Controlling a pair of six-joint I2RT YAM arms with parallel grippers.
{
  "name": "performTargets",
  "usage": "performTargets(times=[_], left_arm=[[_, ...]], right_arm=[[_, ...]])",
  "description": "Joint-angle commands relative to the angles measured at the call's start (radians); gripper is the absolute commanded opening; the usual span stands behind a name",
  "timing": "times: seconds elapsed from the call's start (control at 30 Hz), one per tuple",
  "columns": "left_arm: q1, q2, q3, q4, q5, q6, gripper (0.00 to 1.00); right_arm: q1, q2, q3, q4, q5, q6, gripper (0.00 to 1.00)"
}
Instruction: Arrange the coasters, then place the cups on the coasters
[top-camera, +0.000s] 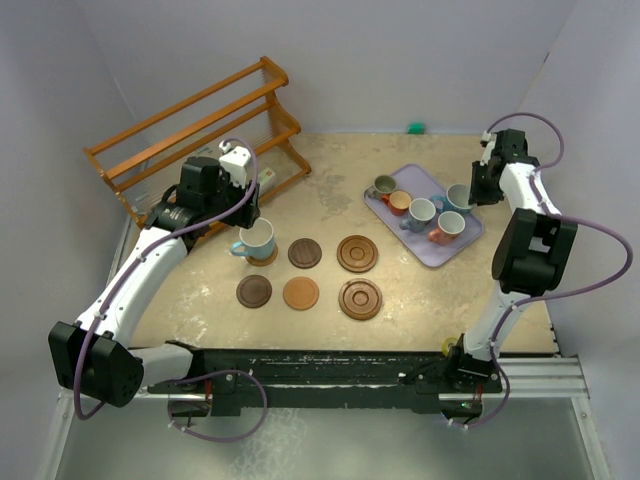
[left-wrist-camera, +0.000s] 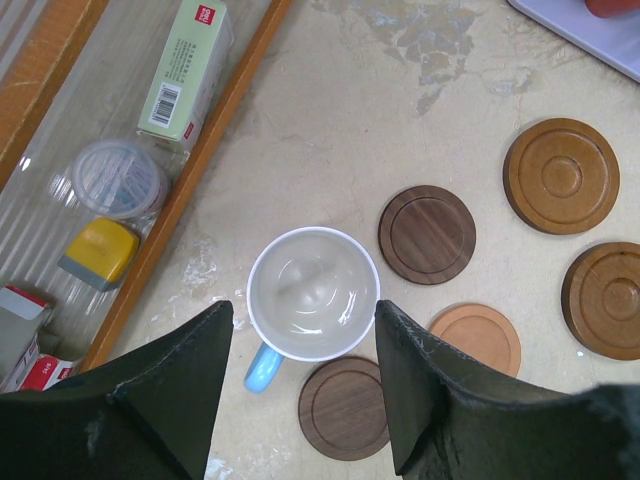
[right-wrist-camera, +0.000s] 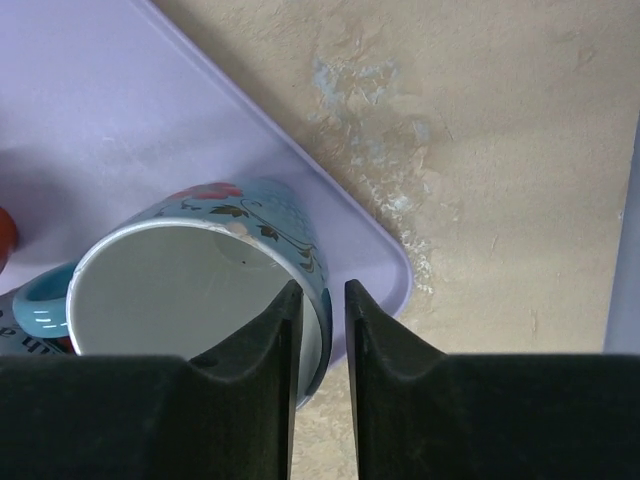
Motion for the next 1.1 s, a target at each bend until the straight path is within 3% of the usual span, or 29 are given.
performTargets(times=[0.0,0.53,0.9,1.07], left_arm=[[0.008,-0.025,-0.004,0.028,0.018,0.011,0.56],[0.007,-0.031,-0.003,0.027,0.017,0.012,0.56],[0.008,-0.035,0.037,0.026,-0.013,0.044,0.59],[0.008,-0.042,0.059,0.038,-0.018,0.059,0.67]], right_arm=[[0.001,0.007,0.046,-0.003,-0.019,0.024,0.23],[0.002,-0.007,0.170,-0.030,0.000,0.041,0.01],[0.045,-0.210,0.135,-0.008,-0.037,0.071,0.00],[0.140,-0.322,0.092,0.018,-0.037,0.082,0.00]])
